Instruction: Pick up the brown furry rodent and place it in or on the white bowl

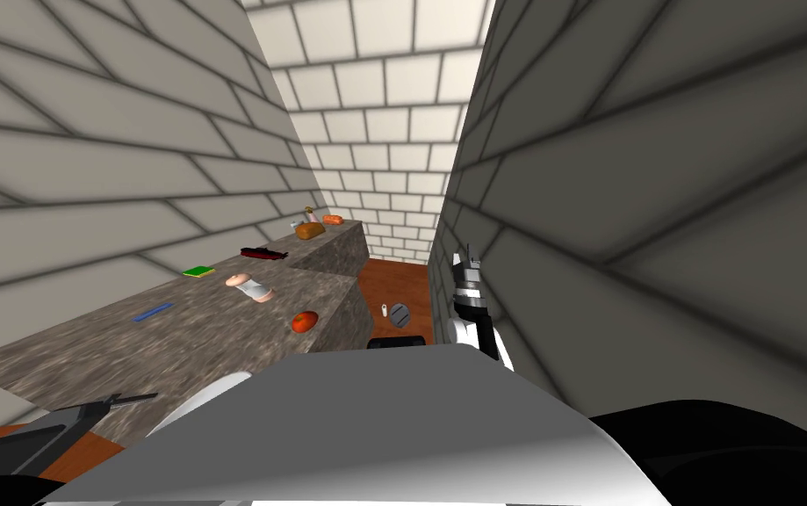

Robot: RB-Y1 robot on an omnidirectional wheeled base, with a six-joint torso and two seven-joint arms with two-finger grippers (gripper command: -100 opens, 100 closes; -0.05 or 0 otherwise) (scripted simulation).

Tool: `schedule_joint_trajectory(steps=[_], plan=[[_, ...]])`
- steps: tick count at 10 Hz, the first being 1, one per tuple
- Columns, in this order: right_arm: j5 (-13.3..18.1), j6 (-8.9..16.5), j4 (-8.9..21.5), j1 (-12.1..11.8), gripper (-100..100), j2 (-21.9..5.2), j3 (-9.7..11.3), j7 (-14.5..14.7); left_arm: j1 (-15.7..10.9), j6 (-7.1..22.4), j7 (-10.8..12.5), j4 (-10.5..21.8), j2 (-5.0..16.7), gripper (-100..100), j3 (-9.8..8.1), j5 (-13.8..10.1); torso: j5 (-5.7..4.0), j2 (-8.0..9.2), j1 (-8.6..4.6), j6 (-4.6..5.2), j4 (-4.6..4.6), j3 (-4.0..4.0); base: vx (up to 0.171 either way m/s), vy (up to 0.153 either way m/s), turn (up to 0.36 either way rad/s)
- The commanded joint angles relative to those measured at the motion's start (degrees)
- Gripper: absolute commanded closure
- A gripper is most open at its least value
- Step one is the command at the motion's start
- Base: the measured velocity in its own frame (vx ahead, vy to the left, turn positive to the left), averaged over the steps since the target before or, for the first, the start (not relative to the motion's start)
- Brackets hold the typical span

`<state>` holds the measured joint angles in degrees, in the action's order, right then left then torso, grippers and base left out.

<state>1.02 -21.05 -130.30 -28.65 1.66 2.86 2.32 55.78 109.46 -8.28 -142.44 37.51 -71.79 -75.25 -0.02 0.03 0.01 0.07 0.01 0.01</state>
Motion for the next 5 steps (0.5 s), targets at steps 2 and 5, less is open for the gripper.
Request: schedule_joint_trajectory(steps=[2,5], plan=[[0.0,0.0,0.0,0.0,0,0.0,0.0,0.0,0.0,0.0,0.0,0.0,0.0,0,0.0,0.0,0.0,0.02,0.0,0.0,0.0,0.01,0.0,0.0,0.0],[0.0,0.0,0.0,0.0,0,0.0,0.0,0.0,0.0,0.0,0.0,0.0,0.0,0,0.0,0.0,0.0,0.03,0.0,0.0,0.01,0.02,0.0,0.0,0.0]])
